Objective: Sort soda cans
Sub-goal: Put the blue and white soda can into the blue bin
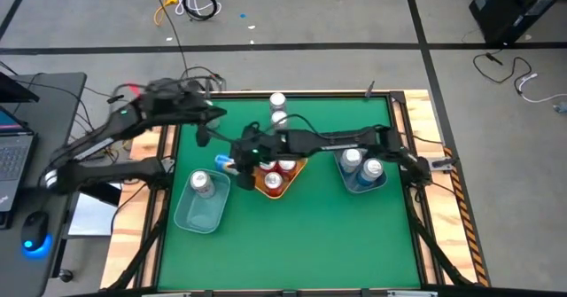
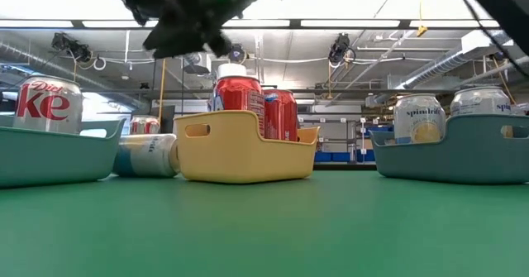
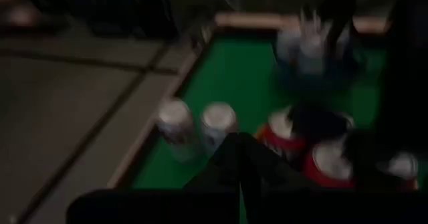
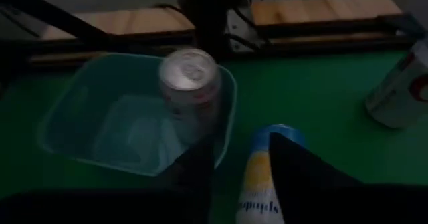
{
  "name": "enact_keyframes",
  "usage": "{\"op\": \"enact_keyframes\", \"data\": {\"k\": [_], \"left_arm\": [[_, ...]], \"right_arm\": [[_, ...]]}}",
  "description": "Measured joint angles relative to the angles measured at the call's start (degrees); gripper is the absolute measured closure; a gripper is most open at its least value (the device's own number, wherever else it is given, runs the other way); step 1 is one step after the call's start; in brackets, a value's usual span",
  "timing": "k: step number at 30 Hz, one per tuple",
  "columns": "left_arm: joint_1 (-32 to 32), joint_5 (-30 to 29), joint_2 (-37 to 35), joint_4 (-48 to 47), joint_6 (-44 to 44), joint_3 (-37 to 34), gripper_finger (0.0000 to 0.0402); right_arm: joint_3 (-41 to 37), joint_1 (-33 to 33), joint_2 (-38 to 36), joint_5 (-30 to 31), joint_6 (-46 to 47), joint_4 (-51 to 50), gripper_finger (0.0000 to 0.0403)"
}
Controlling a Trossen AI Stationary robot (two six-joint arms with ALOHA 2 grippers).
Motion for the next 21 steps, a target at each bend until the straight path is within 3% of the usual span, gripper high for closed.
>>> {"op": "enact_keyframes", "data": {"k": [7, 12, 16, 21], "left_arm": [[0.45, -0.05, -10.4, -0.68, -0.01, 0.02, 0.0401], [0.45, -0.07, -13.34, -3.29, -0.25, 0.02, 0.0401], [0.45, -0.07, -13.57, -5.38, -0.48, 0.02, 0.0401], [0.43, -0.07, -13.5, -5.65, -0.52, 0.02, 0.0401]], "right_arm": [[13.16, -1.95, 9.89, 2.4, -2.3, -10.48, 0.0162], [15.93, -3.37, 14.61, 3.85, -3.67, -11.64, 0.0089], [15.88, -4.58, 17.04, 3.85, -3.8, -11.98, 0.0054], [15.3, -5.65, 16.76, 3.82, -3.8, -12.35, 0.0043]]}}
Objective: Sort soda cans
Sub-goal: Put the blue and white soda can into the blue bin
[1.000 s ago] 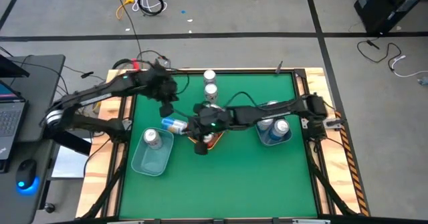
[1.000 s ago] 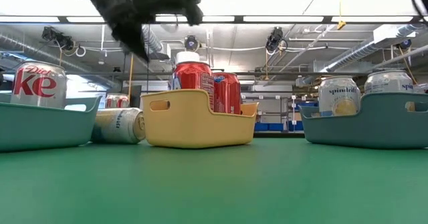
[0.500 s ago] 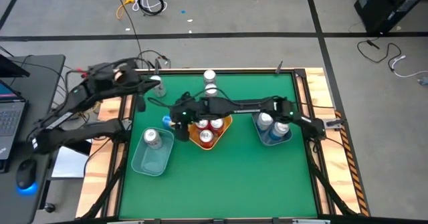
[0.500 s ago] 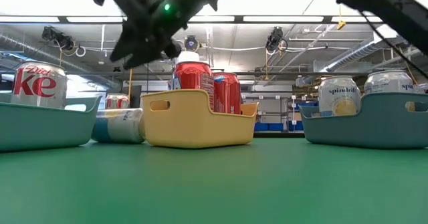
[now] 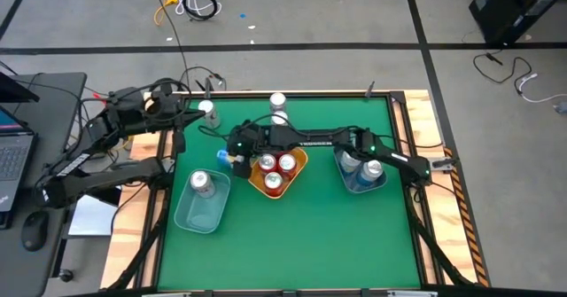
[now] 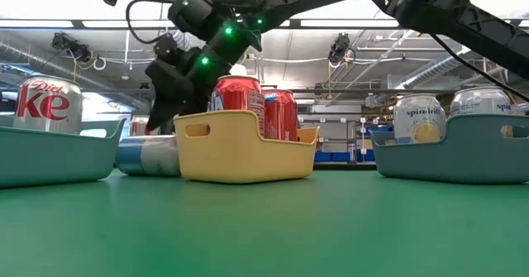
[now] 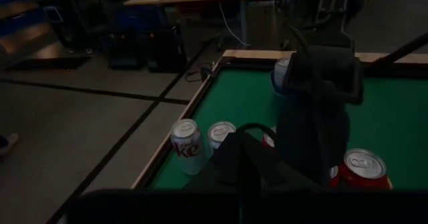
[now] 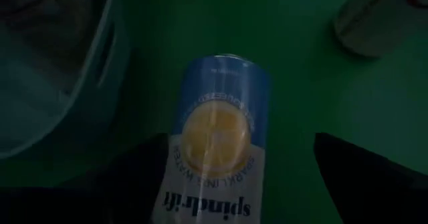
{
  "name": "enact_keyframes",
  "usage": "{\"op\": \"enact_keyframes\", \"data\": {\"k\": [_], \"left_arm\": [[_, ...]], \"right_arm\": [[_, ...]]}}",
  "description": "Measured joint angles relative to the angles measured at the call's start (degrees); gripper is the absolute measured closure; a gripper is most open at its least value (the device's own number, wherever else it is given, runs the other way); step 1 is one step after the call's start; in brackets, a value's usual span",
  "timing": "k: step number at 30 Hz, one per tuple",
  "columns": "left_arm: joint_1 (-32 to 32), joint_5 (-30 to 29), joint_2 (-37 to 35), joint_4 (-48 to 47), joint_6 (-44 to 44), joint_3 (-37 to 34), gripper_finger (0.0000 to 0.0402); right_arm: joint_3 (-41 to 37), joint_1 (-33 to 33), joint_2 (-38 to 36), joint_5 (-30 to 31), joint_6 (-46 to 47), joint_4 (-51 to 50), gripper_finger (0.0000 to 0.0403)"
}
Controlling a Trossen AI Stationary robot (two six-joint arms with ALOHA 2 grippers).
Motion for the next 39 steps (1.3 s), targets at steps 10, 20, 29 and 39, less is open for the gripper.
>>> {"op": "enact_keyframes", "data": {"k": [10, 20, 29, 39], "left_arm": [[0.0, -0.02, 0.0, -0.04, -0.01, 0.0, 0.0401], [0.0, -0.04, 0.0, -0.09, -0.15, 0.02, 0.0401], [0.0, -0.05, 0.0, -0.4, -0.17, 0.04, 0.0401], [-0.04, -0.07, 0.0, -0.52, -0.17, 0.04, 0.0401]], "right_arm": [[-3.38, -0.84, 0.04, -4.68, 0.14, 1.97, 0.0046], [-5.64, -2.44, -0.07, -7.29, 4.0, 3.19, 0.0055], [-7.3, -2.47, -0.2, -8.72, 3.71, 5.34, 0.0076], [-8.98, -2.89, -0.35, -11.49, 2.58, 7.52, 0.0149]]}}
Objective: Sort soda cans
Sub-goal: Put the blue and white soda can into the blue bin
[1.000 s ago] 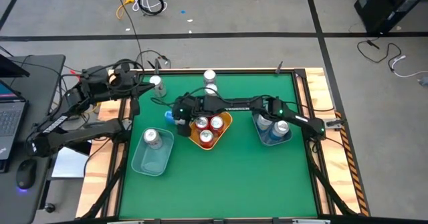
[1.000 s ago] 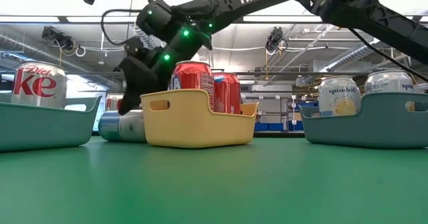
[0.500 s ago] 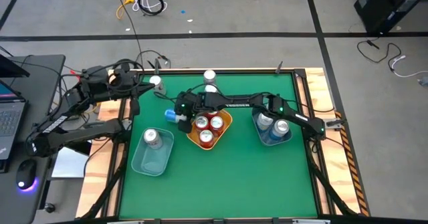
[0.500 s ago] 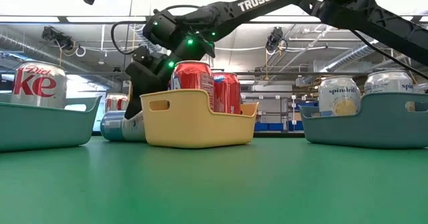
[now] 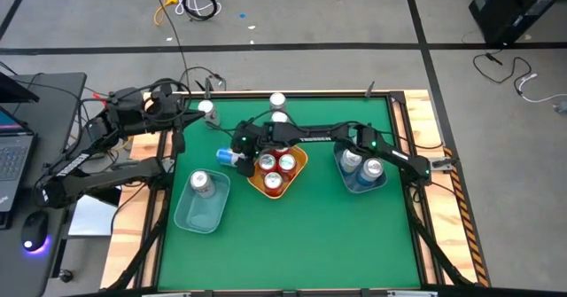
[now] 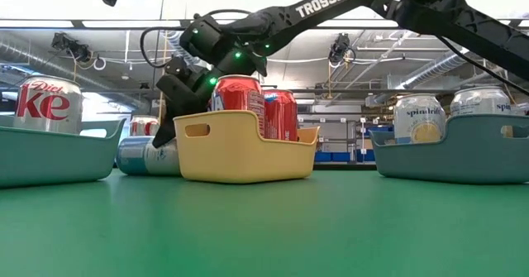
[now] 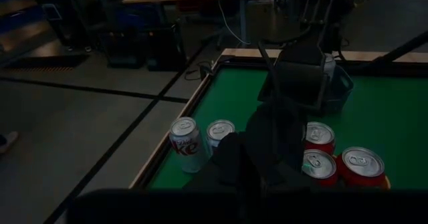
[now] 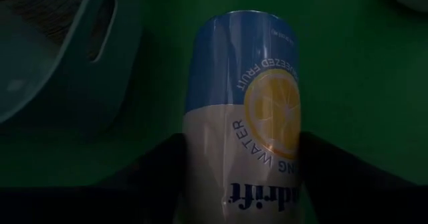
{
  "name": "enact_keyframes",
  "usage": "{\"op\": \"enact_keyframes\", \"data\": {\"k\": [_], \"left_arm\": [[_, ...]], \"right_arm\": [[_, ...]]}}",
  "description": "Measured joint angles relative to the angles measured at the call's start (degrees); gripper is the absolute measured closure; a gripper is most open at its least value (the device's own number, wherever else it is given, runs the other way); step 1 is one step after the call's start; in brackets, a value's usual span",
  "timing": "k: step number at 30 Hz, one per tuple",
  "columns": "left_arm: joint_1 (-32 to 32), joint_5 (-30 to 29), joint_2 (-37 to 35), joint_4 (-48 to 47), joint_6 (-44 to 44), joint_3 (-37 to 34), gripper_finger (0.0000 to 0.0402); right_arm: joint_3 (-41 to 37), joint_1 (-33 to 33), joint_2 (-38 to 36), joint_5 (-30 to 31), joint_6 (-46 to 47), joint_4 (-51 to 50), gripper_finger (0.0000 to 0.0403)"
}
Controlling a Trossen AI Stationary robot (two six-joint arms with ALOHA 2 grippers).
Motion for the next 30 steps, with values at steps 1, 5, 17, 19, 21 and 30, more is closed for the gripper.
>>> {"op": "enact_keyframes", "data": {"k": [1, 5, 17, 19, 21, 30], "left_arm": [[0.0, 0.0, 0.0, -0.03, 0.0, 0.0, 0.0401], [0.0, 0.0, 0.0, -0.36, 0.0, 0.0, 0.0401], [0.0, -0.07, 0.0, -0.43, 0.31, 0.0, 0.0401], [0.0, -0.11, 0.01, -0.41, 0.34, 0.0, 0.0401], [0.0, -0.13, 0.0, -0.44, 0.37, 0.0, 0.0401], [0.0, -0.06, 0.02, -2.65, 1.05, 0.0, 0.0401]], "right_arm": [[0.0, -0.13, 0.0, -0.23, -0.16, -0.02, 0.0153], [2.23, -0.46, 0.3, -0.59, -0.25, -2.49, 0.0158], [11.29, -1.32, -4.88, 1.16, -4.59, -15.83, 0.016], [11.89, -1.39, -6.64, 1.63, -4.74, -18.53, 0.016], [11.91, -1.38, -9.08, 2.4, -5.16, -21.15, 0.016], [12.07, 1.34, -20.86, 4.26, -4.85, -38.89, 0.016]]}}
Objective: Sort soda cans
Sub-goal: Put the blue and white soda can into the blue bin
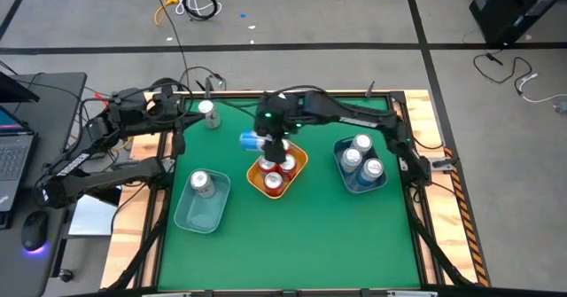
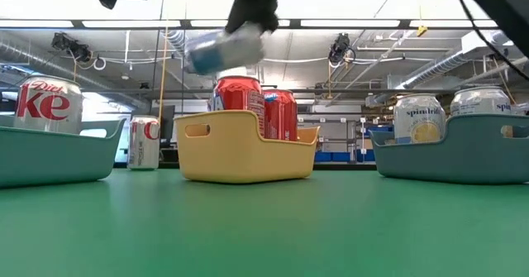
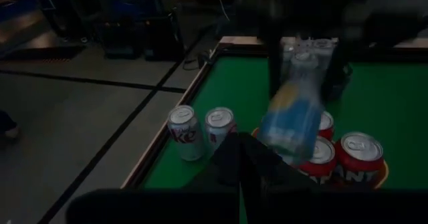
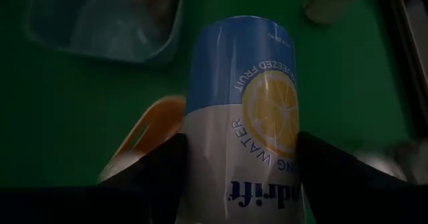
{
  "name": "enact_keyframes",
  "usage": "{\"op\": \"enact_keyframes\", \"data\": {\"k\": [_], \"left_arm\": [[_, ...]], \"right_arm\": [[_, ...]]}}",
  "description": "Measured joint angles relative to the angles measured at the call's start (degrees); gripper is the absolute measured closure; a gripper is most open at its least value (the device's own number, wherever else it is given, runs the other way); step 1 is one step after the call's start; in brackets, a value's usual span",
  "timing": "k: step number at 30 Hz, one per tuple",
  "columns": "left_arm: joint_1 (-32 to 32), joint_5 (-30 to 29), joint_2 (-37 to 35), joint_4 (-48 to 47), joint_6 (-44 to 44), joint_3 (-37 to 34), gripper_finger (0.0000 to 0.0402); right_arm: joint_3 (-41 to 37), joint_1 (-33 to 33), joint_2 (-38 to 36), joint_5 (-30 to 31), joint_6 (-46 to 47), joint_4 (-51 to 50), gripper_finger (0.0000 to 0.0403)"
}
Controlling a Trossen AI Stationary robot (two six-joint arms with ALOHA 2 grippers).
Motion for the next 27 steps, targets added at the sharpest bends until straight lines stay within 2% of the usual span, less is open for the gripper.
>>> {"op": "enact_keyframes", "data": {"k": [3, 8, 16, 20, 23, 27], "left_arm": [[0.0, 1.09, 0.0, 0.01, 0.09, 0.02, 0.0401], [-1.46, 6.39, 0.88, 0.83, 0.06, -0.2, 0.0401], [-7.59, 6.69, 2.23, 3.77, 0.06, -5.09, 0.0401], [-10.12, 6.14, 2.18, 4.46, 0.16, -5.53, 0.0401], [-11.62, 5.51, 2.08, 5.02, 0.22, -5.53, 0.0401], [-12.93, 5.45, 2.12, 6.08, 0.22, -5.55, 0.0401]], "right_arm": [[0.02, 1.68, -4.0, 1.88, 2.08, -5.55, 0.016], [0.11, 4.93, -8.01, 4.18, 6.57, -14.84, 0.016], [-2.63, 12.8, -9.48, 6.8, 11.03, -23.18, 0.0166], [-9.13, 17.31, -11.81, 7.63, 15.27, -22.44, 0.0169], [-17.55, 20.54, -15.13, 8.96, 18.95, -19.03, 0.0169], [-34.35, 23.69, -19.88, 6.57, 20.3, -2.66, 0.0169]]}}
